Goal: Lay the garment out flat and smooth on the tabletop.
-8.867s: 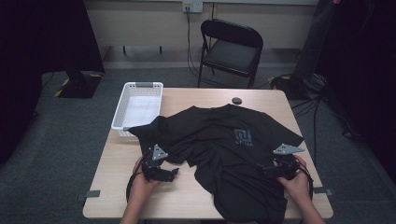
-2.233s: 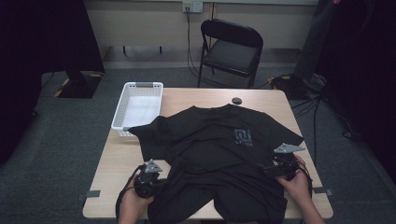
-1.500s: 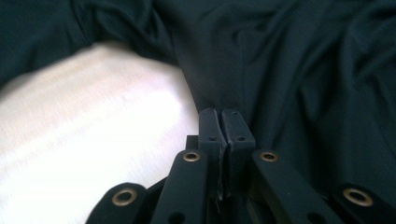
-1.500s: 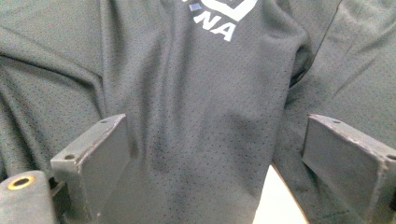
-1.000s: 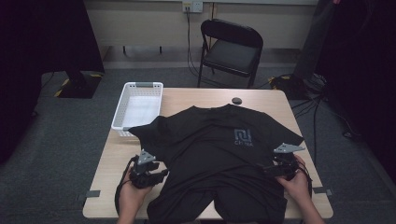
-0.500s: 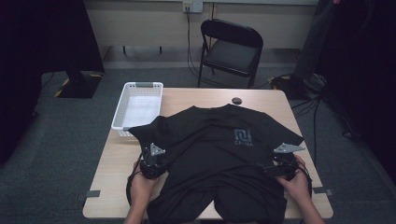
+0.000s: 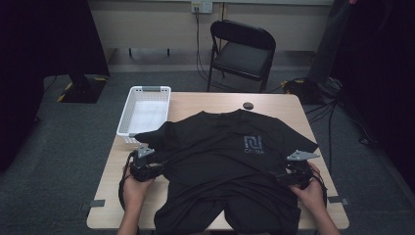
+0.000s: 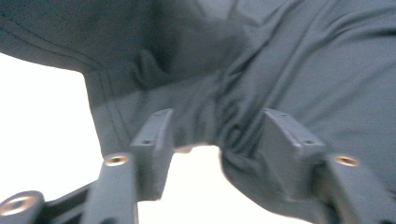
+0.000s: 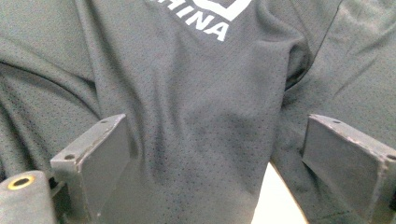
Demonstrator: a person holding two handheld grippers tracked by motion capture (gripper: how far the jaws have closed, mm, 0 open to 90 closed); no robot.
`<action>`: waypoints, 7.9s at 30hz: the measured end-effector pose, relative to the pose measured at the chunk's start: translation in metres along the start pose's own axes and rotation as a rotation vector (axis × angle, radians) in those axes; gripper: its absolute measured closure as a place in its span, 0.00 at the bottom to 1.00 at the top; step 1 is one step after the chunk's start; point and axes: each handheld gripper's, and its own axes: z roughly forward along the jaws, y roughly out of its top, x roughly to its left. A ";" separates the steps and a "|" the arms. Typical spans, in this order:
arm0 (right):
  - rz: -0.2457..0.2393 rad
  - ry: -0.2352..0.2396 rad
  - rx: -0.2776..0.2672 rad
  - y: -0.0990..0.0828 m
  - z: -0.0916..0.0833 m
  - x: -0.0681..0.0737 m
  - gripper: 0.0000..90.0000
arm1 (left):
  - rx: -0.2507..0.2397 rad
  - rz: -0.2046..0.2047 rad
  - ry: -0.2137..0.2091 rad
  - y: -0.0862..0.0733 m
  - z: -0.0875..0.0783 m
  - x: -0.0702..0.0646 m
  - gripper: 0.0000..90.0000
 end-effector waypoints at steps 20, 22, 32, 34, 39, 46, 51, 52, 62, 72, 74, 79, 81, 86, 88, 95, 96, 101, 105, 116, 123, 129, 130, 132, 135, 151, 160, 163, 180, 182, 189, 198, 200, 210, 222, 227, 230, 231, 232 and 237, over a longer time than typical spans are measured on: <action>0.000 0.000 0.000 0.000 0.000 0.000 0.07 | 0.119 0.036 0.009 -0.015 -0.001 -0.030 0.71; 0.000 -0.001 0.000 0.000 0.000 0.000 0.07 | 0.144 0.053 -0.006 -0.011 -0.001 -0.031 0.87; 0.000 0.000 0.000 0.000 0.000 0.000 0.07 | 0.117 0.008 0.005 -0.005 -0.016 0.002 0.94; 0.000 0.000 0.000 0.000 0.000 0.000 0.07 | 0.051 -0.011 0.027 -0.008 -0.021 0.008 0.85; 0.000 0.000 0.000 0.000 0.000 0.000 0.07 | 0.031 -0.035 -0.037 -0.027 -0.029 0.000 0.42; 0.000 -0.001 0.000 0.000 0.000 0.000 0.07 | 0.103 0.022 -0.064 -0.043 -0.040 -0.027 0.57; 0.000 -0.001 0.000 0.000 0.000 0.000 0.07 | 0.176 0.074 -0.064 -0.041 -0.038 -0.040 0.91; 0.000 -0.001 0.000 0.000 0.000 0.000 0.07 | 0.181 0.078 -0.071 -0.041 -0.039 -0.041 0.94; 0.002 -0.003 0.000 0.001 0.000 0.000 0.07 | 0.145 0.080 -0.076 -0.061 -0.055 -0.040 0.48; 0.019 -0.009 -0.040 -0.014 -0.046 0.015 0.11 | 0.146 0.092 -0.084 -0.063 -0.051 -0.053 0.21; 0.014 -0.005 -0.052 -0.029 -0.064 0.023 0.16 | 0.144 0.088 -0.082 -0.065 -0.053 -0.056 0.21; 0.021 0.006 -0.008 -0.059 -0.079 0.032 0.27 | 0.151 0.100 -0.044 -0.068 -0.055 -0.067 0.24; 0.013 -0.023 0.019 -0.063 -0.078 0.035 0.33 | 0.153 0.105 -0.046 -0.067 -0.056 -0.068 0.27; -0.015 0.014 0.023 -0.057 -0.074 0.041 0.68 | 0.167 0.131 -0.148 -0.061 -0.056 -0.070 0.77; -0.027 0.081 0.024 -0.055 -0.073 0.044 0.89 | 0.183 0.128 -0.167 -0.058 -0.055 -0.071 0.91; 0.067 0.134 -0.058 -0.058 -0.121 0.016 0.94 | 0.040 0.051 -0.257 -0.051 -0.100 -0.038 0.94; 0.071 0.140 -0.072 -0.059 -0.131 0.012 0.94 | 0.033 0.054 -0.272 -0.051 -0.106 -0.036 0.94; 0.055 0.125 -0.141 -0.062 -0.153 0.012 0.66 | -0.013 0.100 -0.327 -0.056 -0.115 -0.040 0.81; 0.029 0.096 -0.135 -0.056 -0.141 0.018 0.31 | -0.060 0.195 -0.253 -0.048 -0.105 -0.045 0.30; 0.009 0.097 -0.069 -0.052 -0.103 0.034 0.20 | 0.024 0.191 -0.256 -0.050 -0.074 -0.053 0.21; 0.040 0.061 -0.016 -0.063 -0.090 0.026 0.24 | 0.074 0.159 -0.232 -0.067 -0.070 -0.050 0.23; -0.042 0.109 0.003 -0.064 -0.088 0.042 0.34 | 0.121 0.234 -0.228 -0.074 -0.065 -0.066 0.30; -0.049 0.108 0.010 -0.064 -0.086 0.043 0.36 | 0.131 0.239 -0.226 -0.074 -0.064 -0.066 0.32; -0.078 0.091 0.017 -0.064 -0.083 0.044 0.49 | 0.140 0.251 -0.236 -0.071 -0.064 -0.068 0.52; -0.093 0.086 0.039 -0.060 -0.084 0.044 0.69 | 0.173 0.261 -0.229 -0.066 -0.064 -0.071 0.77; 0.124 0.065 -0.091 0.013 -0.061 -0.006 0.74 | 0.029 0.086 -0.256 -0.016 -0.040 -0.042 0.54; 0.030 0.056 -0.026 -0.039 -0.083 0.030 0.47 | 0.072 0.177 -0.222 -0.064 -0.074 -0.068 0.33; -0.007 0.066 0.005 -0.060 -0.093 0.045 0.47 | 0.092 0.224 -0.211 -0.078 -0.085 -0.081 0.33; -0.023 0.232 -0.012 -0.084 -0.149 0.048 0.96 | 0.085 0.195 -0.421 -0.070 -0.103 -0.067 0.91; -0.035 0.176 -0.010 -0.088 -0.151 0.049 0.70 | 0.046 0.263 -0.374 -0.068 -0.100 -0.068 0.74; -0.030 0.146 -0.041 -0.061 -0.116 0.043 0.14 | 0.030 0.301 -0.340 -0.051 -0.071 -0.072 0.16; -0.077 0.129 -0.046 -0.022 -0.060 0.031 0.11 | 0.009 0.316 -0.311 -0.024 -0.042 -0.061 0.14; -0.080 0.124 -0.026 -0.019 -0.049 0.026 0.10 | 0.018 0.314 -0.300 -0.018 -0.036 -0.058 0.14; -0.110 0.100 0.011 -0.024 -0.027 0.018 0.08 | -0.014 0.288 -0.276 -0.017 -0.027 -0.049 0.14; -0.117 0.109 0.005 -0.029 -0.031 0.017 0.08 | -0.004 0.301 -0.276 -0.024 -0.029 -0.042 0.14; -0.117 0.108 0.005 -0.029 -0.031 0.017 0.08 | -0.007 0.306 -0.276 -0.024 -0.030 -0.041 0.14; -0.117 0.108 0.005 -0.029 -0.031 0.017 0.08 | -0.006 0.303 -0.278 -0.024 -0.031 -0.041 0.14; -0.117 0.108 0.005 -0.029 -0.031 0.017 0.08 | -0.007 0.302 -0.279 -0.024 -0.031 -0.041 0.14; -0.116 0.108 0.005 -0.029 -0.031 0.017 0.08 | -0.011 0.301 -0.281 -0.024 -0.031 -0.040 0.14; -0.116 0.108 0.005 -0.029 -0.031 0.017 0.08 | -0.013 0.302 -0.278 -0.024 -0.033 -0.036 0.14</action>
